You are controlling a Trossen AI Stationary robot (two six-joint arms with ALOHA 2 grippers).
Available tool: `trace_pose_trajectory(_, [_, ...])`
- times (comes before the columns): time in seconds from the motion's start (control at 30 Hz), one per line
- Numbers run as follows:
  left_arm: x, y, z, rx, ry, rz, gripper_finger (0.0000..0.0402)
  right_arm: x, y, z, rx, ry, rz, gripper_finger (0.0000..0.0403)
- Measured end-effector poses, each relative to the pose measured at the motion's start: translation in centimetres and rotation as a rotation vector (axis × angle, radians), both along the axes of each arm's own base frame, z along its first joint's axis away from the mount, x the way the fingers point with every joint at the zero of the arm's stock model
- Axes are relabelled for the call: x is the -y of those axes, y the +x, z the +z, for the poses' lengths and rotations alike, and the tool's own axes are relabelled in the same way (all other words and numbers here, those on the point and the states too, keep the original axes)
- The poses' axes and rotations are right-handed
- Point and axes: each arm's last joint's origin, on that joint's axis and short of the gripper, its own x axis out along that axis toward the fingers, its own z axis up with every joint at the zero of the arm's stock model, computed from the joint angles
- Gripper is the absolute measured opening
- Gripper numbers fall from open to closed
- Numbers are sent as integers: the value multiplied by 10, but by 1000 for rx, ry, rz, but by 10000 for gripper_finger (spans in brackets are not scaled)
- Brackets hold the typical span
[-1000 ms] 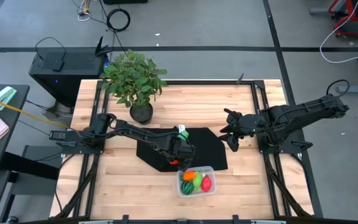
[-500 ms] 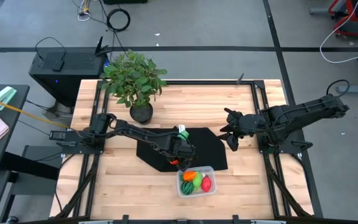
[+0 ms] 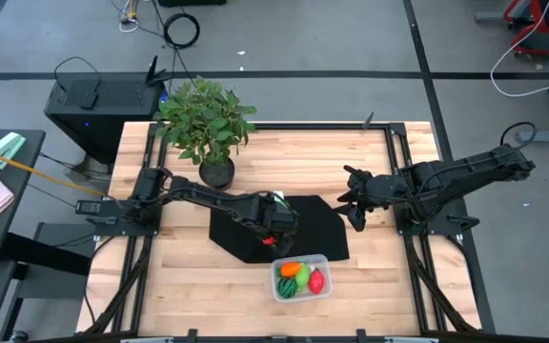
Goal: Pick and placing Produce into tupperware
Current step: Put the apple into the transparent bin
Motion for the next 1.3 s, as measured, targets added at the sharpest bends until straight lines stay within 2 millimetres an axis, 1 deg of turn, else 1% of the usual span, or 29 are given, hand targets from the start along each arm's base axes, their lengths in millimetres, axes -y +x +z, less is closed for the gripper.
trace_pose_trajectory(0.17, [-2,1,28,133,-54,-13,289,0,0,0,-1,-1,0,197])
trace_pose_trajectory(0.3, [-1,2,55,284,-87,-22,291,0,0,0,-1,-7,0,197])
trace_pose_trajectory(0.4, [9,3,75,411,-135,-61,291,0,-1,-1,-11,-13,-1,197])
trace_pose_trajectory(0.53, [34,3,94,554,-217,-147,289,0,-1,-1,-14,-14,-1,197])
trace_pose_trajectory(0.67, [61,-2,92,554,-253,-219,290,1,-1,-1,-18,-15,-1,197])
trace_pose_trajectory(0.7, [66,-3,89,539,-250,-236,290,1,-1,-1,-19,-15,-1,197])
trace_pose_trajectory(0.8, [78,-2,73,490,-231,-257,290,1,-1,-1,-18,-15,-3,197])
trace_pose_trajectory(0.87, [82,0,64,470,-211,-261,290,1,-1,-1,-17,-15,-4,197])
trace_pose_trajectory(1.03, [83,2,54,446,-186,-255,290,1,-1,-1,-12,-9,-11,197])
trace_pose_trajectory(1.17, [83,3,50,433,-175,-257,291,1,0,0,-3,1,-19,197])
trace_pose_trajectory(1.23, [84,0,44,384,-161,-257,291,1,0,0,-1,7,-25,197])
trace_pose_trajectory(1.3, [86,2,38,379,-161,-259,291,1,0,0,-2,8,-25,197])
